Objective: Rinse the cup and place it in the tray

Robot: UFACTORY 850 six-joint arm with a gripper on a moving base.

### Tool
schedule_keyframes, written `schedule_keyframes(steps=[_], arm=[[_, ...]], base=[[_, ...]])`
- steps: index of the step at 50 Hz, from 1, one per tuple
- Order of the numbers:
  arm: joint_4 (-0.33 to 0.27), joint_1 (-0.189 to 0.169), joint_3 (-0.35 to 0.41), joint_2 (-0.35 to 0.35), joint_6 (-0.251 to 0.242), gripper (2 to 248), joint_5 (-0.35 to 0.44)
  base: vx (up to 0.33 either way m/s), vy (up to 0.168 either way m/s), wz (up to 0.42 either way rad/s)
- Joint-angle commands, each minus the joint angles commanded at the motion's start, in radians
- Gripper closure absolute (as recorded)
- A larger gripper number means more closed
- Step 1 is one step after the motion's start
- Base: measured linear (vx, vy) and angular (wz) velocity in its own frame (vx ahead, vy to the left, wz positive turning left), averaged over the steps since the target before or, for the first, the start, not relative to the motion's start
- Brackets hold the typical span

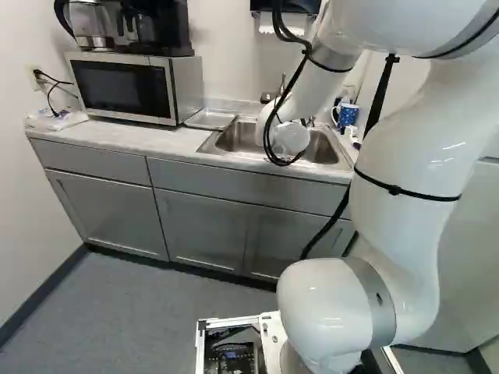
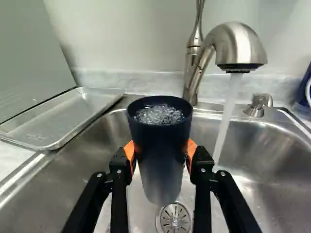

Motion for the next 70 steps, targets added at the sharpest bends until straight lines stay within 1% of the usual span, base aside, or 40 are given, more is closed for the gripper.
schedule_keyframes(steps=[21, 46, 70], arm=[[0.000, 0.061, -0.014, 0.032, 0.000, 129, -0.001], [0.000, 0.080, -0.027, 0.071, 0.000, 129, -0.027], [0.000, 0.134, -0.035, 0.064, 0.000, 129, -0.047]], base=[[0.000, 0.000, 0.000], [0.000, 0.000, 0.000], [0.000, 0.000, 0.000]])
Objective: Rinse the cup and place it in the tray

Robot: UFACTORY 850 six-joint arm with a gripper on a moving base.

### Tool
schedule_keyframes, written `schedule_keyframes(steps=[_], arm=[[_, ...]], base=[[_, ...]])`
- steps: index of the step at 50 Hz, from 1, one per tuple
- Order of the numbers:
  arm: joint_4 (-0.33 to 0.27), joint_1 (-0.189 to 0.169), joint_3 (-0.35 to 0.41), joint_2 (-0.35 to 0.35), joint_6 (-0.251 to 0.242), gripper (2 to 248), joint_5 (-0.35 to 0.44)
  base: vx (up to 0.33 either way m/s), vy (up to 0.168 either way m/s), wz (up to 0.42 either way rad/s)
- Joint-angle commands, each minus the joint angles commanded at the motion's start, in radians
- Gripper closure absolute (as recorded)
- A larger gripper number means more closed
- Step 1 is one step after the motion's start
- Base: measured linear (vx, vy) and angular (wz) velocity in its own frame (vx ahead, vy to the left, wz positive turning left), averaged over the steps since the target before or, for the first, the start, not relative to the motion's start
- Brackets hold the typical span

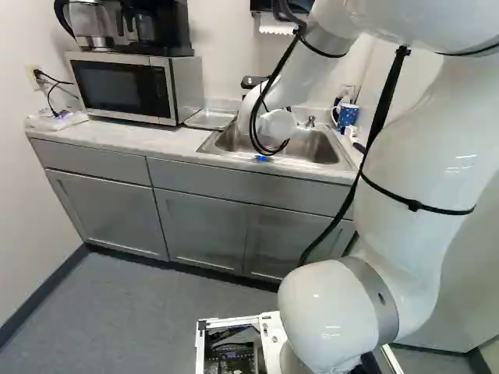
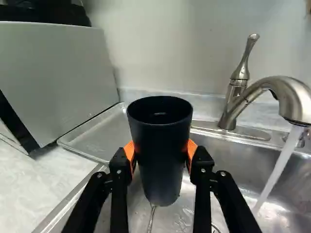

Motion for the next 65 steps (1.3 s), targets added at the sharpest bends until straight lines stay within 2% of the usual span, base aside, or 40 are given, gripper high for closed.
schedule_keyframes(steps=[10, 16, 65], arm=[[0.000, 0.016, -0.003, -0.003, 0.002, 129, -0.004], [0.000, 0.016, -0.003, -0.003, 0.040, 129, -0.004], [0.000, 0.016, -0.003, -0.003, 0.547, 129, -0.004]], base=[[0.000, 0.000, 0.000], [0.000, 0.000, 0.000], [0.000, 0.000, 0.000]])
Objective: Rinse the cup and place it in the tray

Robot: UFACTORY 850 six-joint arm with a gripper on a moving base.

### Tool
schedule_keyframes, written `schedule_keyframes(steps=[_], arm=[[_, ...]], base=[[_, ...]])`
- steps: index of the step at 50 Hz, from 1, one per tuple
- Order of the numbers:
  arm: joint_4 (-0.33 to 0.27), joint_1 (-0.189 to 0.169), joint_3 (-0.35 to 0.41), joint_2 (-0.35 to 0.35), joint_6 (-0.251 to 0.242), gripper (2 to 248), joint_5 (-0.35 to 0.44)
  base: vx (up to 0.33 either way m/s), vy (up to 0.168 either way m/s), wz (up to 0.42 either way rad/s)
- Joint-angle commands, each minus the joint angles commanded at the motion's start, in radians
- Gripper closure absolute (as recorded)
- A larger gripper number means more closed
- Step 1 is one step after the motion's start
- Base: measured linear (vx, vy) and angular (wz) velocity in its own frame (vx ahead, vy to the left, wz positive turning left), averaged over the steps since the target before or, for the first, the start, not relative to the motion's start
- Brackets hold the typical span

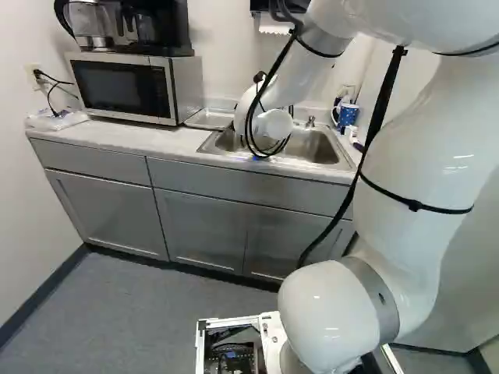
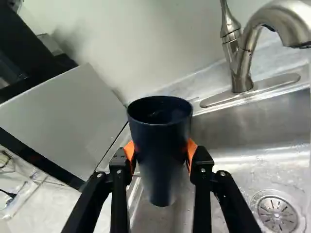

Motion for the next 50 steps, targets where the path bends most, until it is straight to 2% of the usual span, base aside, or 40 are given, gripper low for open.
schedule_keyframes(steps=[50], arm=[[0.000, 0.000, 0.000, 0.000, 0.526, 129, 0.000]], base=[[0.000, 0.000, 0.000]])
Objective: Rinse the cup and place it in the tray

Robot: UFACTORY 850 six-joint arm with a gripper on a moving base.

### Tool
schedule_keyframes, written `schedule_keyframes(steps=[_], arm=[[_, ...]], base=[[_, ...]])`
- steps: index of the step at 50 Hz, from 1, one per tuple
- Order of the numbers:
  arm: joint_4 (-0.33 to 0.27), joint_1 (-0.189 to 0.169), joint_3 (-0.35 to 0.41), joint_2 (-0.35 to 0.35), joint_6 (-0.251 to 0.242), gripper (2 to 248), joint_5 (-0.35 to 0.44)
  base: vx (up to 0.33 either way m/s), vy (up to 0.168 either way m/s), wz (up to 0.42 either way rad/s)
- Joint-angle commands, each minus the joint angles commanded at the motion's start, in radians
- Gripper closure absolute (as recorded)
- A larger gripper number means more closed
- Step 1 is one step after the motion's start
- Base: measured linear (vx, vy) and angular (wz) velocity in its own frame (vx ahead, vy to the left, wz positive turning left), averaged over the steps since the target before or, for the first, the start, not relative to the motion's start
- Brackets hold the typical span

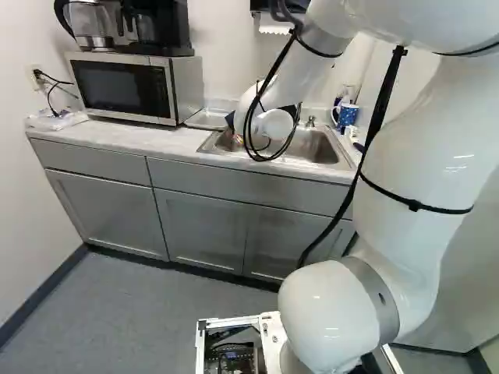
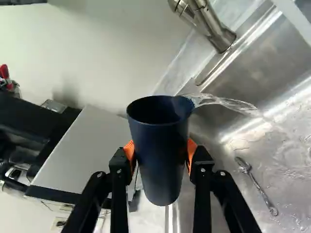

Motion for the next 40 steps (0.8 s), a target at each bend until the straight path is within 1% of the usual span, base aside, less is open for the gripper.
schedule_keyframes(steps=[40], arm=[[0.000, 0.000, 0.000, 0.000, 0.420, 129, 0.000]], base=[[0.000, 0.000, 0.000]])
